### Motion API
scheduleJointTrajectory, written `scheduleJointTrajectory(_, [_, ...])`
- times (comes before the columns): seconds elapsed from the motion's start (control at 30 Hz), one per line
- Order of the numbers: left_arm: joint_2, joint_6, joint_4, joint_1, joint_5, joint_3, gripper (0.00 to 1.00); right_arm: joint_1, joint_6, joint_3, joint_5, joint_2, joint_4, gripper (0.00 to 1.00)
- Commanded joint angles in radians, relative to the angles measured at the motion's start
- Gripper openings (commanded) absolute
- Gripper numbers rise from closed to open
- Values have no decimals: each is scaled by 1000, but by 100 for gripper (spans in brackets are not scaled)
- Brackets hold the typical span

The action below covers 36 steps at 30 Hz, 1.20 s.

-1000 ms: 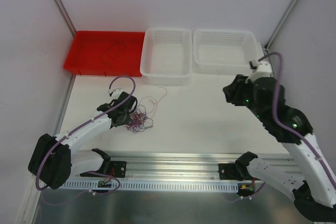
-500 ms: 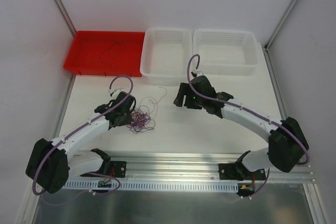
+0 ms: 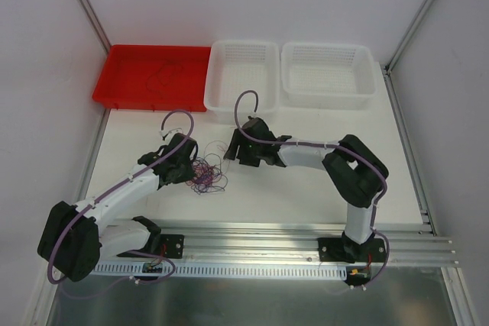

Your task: Untangle the cables

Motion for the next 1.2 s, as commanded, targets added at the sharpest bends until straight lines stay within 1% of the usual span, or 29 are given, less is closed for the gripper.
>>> scheduleJointTrajectory(0.0, [-10,4,21,10,20,-13,2,21,67,47,-51,44,96,68])
scheduleJointTrajectory(0.07, [-12,2,24,10,23,-16,3,28,73,52,-61,60,104,65])
scheduleJointTrajectory(0.17, [-10,-4,30,10,23,-18,3,31,76,46,-61,74,104,51])
scheduleJointTrajectory(0.2, [-10,-5,32,10,23,-19,3,31,73,42,-62,74,104,41])
scheduleJointTrajectory(0.27, [-10,-13,35,10,25,-21,2,30,67,29,-62,65,107,31])
scheduleJointTrajectory(0.3, [-12,-16,36,12,25,-26,3,31,62,24,-64,57,109,21])
scheduleJointTrajectory(0.37, [-21,-30,39,10,22,-30,2,30,49,1,-58,16,104,11])
scheduleJointTrajectory(0.4, [-24,-33,38,12,19,-36,2,31,36,-7,-39,-4,98,2])
scheduleJointTrajectory(0.43, [-28,-38,38,10,11,-39,2,30,23,-13,-25,-56,69,1])
scheduleJointTrajectory(0.53, [-56,-54,38,10,11,-53,2,15,-39,-33,33,-145,-15,1])
scheduleJointTrajectory(0.57, [-73,-64,39,10,17,-58,4,12,-57,-36,42,-212,-40,1])
scheduleJointTrajectory(0.6, [-84,-65,39,10,22,-65,7,4,-91,-31,94,-244,-66,1])
scheduleJointTrajectory(0.63, [-94,-68,38,10,34,-69,9,-2,-115,-24,113,-271,-141,1])
scheduleJointTrajectory(0.67, [-116,-70,38,10,39,-70,13,-4,-137,-13,129,-329,-179,1])
scheduleJointTrajectory(0.73, [-139,-61,36,10,55,-75,20,-4,-210,18,180,-375,-270,1])
scheduleJointTrajectory(0.77, [-160,-42,38,10,80,-73,24,-5,-230,27,186,-395,-291,1])
scheduleJointTrajectory(0.8, [-166,-25,36,10,100,-64,36,-5,-253,33,191,-429,-311,1])
scheduleJointTrajectory(0.87, [-183,31,38,10,164,-47,53,-4,-304,56,191,-454,-361,1])
scheduleJointTrajectory(0.9, [-188,51,36,10,187,-27,65,-5,-319,62,189,-474,-388,1])
scheduleJointTrajectory(0.97, [-197,102,36,10,226,-3,76,-5,-355,79,189,-491,-408,1])
scheduleJointTrajectory(1.03, [-199,122,38,10,256,34,87,-5,-375,90,192,-512,-433,1])
scheduleJointTrajectory(1.13, [-173,142,42,10,276,91,89,-5,-402,113,194,-531,-457,1])
scheduleJointTrajectory(1.17, [-142,146,47,10,286,103,89,-4,-409,116,193,-534,-457,1])
